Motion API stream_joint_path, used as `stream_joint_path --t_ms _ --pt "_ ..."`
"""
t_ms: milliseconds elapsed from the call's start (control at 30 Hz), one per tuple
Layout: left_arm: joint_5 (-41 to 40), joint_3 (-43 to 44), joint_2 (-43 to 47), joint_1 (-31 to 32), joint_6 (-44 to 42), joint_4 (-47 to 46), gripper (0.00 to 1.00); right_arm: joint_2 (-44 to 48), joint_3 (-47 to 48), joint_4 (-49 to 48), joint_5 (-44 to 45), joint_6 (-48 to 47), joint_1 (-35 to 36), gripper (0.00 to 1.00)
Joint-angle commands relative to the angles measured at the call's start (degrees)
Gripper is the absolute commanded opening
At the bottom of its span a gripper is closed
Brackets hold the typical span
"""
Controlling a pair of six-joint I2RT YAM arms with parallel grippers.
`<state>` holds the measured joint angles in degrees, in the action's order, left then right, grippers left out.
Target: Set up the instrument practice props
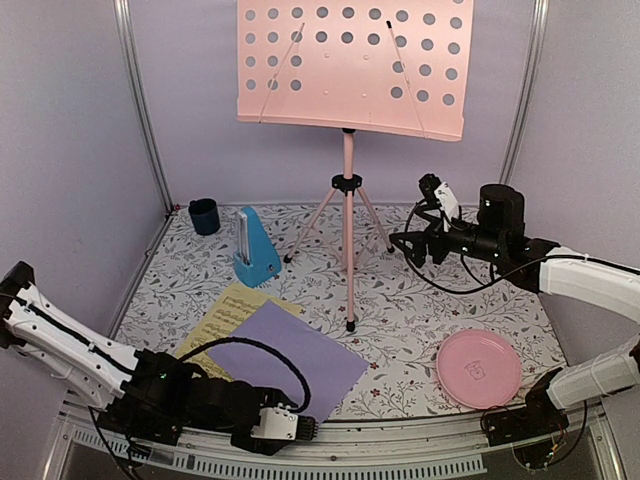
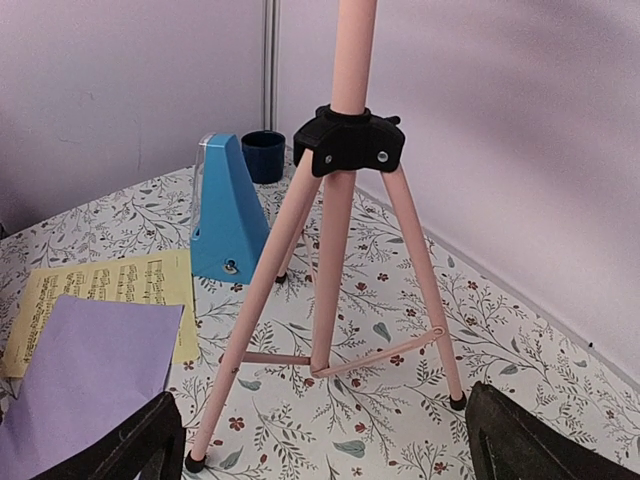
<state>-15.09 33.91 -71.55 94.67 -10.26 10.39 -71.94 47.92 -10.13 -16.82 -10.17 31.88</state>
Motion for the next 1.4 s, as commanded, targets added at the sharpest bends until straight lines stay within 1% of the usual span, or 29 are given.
stream_joint_path --t_ms 0,133,300,500,567,700,800,900,967,1133,1267,1367 --pt "-2.20 2.93 -6.45 1.62 0.80 4.01 0.63 1.70 -0.14 0.69 0.11 0.70 0.31 0.99" --pt "-6.74 4.06 -12.66 1.65 -0.17 2.74 0.57 1.81 -0.15 0.68 0.12 0.78 0.29 0.99" --pt "-11.01 5.04 -17.89 1.59 -1.48 0.64 0.56 1.63 -0.03 0.72 0.06 0.99 0.30 0.99" --pt "-14.67 5.30 -20.36 1.19 -3.03 -3.25 0.48 1.87 -0.24 0.72 -0.06 1.08 0.30 0.99" --pt "-14.65 5.12 -20.38 0.83 -3.62 -4.37 0.43 2.05 -0.28 0.65 0.03 1.04 0.29 0.99" --pt "-14.25 5.03 -20.23 0.58 -4.71 -5.58 0.28 2.29 -0.37 0.68 0.34 1.02 0.30 0.99" --pt "-14.25 5.11 -19.47 0.49 -4.96 -6.08 0.19 2.33 -0.44 0.65 0.32 0.95 0.36 0.99" --pt "-14.72 5.14 -16.76 0.47 -4.68 -6.47 0.06 2.71 -0.64 0.56 0.30 0.86 0.29 0.99" --pt "-15.36 4.76 -13.56 0.43 -4.56 -7.34 0.00 2.98 -0.66 0.61 0.41 0.81 0.31 0.99" --pt "-14.41 3.68 -1.23 -1.99 -5.48 -10.00 0.00 4.73 -1.44 -0.31 -1.63 1.60 0.32 0.99" --pt "-9.58 3.71 9.01 -4.84 -6.45 -11.03 0.00 7.74 -2.05 -1.25 -4.14 2.02 0.34 0.99" --pt "-5.88 3.91 14.34 -6.96 -6.68 -11.00 0.00 9.78 -1.90 -1.07 -5.91 1.07 0.29 0.99"
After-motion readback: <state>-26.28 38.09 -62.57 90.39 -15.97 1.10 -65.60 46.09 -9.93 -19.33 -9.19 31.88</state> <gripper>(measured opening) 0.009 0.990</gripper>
